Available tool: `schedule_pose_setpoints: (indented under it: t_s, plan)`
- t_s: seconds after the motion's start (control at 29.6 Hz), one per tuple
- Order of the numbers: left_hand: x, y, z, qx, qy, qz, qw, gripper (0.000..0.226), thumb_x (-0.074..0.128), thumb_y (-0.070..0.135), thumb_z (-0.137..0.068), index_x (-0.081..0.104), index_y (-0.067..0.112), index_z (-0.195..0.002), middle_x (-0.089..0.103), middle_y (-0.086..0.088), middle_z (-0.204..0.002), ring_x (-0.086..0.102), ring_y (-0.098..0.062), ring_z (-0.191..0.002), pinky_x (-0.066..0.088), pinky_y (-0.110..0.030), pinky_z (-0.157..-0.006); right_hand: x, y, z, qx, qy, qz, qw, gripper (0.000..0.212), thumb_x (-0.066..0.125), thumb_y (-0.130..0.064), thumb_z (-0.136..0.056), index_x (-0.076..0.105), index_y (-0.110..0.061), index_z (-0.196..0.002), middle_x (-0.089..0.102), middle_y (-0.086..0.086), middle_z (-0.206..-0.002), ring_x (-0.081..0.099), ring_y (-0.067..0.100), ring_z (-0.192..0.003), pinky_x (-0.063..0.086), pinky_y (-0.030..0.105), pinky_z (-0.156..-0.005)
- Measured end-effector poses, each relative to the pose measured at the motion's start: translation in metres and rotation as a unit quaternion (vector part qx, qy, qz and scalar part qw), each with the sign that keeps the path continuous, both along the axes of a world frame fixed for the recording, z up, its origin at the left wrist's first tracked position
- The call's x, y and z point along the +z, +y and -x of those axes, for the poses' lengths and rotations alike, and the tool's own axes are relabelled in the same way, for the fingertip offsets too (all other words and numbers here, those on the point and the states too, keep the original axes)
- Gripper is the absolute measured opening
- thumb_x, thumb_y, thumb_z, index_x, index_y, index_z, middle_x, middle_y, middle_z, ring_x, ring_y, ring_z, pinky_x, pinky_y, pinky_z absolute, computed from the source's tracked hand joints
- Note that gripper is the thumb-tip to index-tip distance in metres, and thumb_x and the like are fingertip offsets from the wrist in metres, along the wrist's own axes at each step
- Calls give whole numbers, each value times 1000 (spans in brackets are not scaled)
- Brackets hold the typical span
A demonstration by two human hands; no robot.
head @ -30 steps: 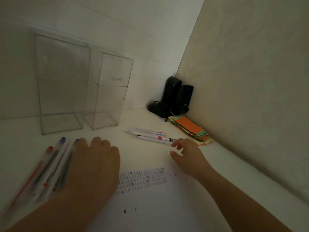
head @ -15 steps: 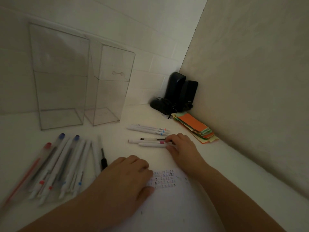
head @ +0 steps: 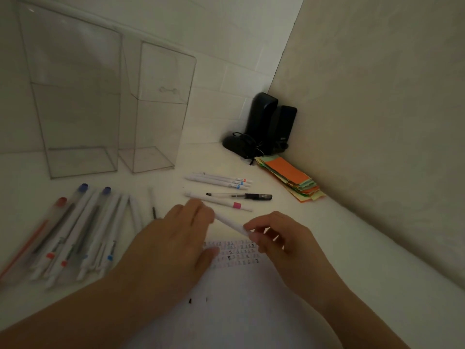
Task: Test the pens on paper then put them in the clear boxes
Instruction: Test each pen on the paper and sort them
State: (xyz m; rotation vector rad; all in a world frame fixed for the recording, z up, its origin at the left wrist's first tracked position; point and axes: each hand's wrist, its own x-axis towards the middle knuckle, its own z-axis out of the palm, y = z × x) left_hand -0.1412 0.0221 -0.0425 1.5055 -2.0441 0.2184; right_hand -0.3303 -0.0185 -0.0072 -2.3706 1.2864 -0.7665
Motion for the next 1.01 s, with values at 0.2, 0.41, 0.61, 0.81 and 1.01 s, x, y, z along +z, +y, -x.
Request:
schedule_pose_setpoints:
  t_s: [0.2,0.41,0.61,0.81,1.01]
  plan:
    - [5,-6,-4,27,12,50,998,38,45,48,-83,48,16,-104,55,-4,-101,54,-18,-77,48,-28,-51,5,2,-2,-30,-175,-86,980,22,63,-5,-82,64,-27,-75,65,-19,-67,58,0,-57,46,11,-56]
    - [0,-4,4,-21,-31,59,998,44,11,37,-97,53,25,-89,55,10,-59,47,-9,-47,31,-19,-48,8,6,-1,87,-480,-311,816,24,55,-30,-76,71,-12,-72,70,8,-79,59,10,-58,51,20,-55]
    - [1,-3,5,-60,33,26,997,41,17,42,-96,54,25,-89,49,11,-54,43,-5,-44,30,-13,-42,1,2,-1,191,-578,-432,666,32,51,-40,-85,69,-13,-83,71,8,-86,63,12,-66,54,25,-66]
    - [4,-1,7,-58,27,10,998,34,24,41,-93,54,27,-88,42,15,-52,39,-2,-42,21,-5,-45,-3,4,-4,183,-593,-427,658,40,35,-40,-91,65,-17,-77,67,4,-78,59,10,-60,52,22,-64]
    - [6,0,8,-108,46,13,993,43,22,45,-94,57,22,-82,50,10,-50,44,-8,-40,24,-13,-41,-11,10,-14,201,-405,-343,823,48,63,-59,-70,70,-18,-95,65,-1,-80,57,11,-74,48,22,-66]
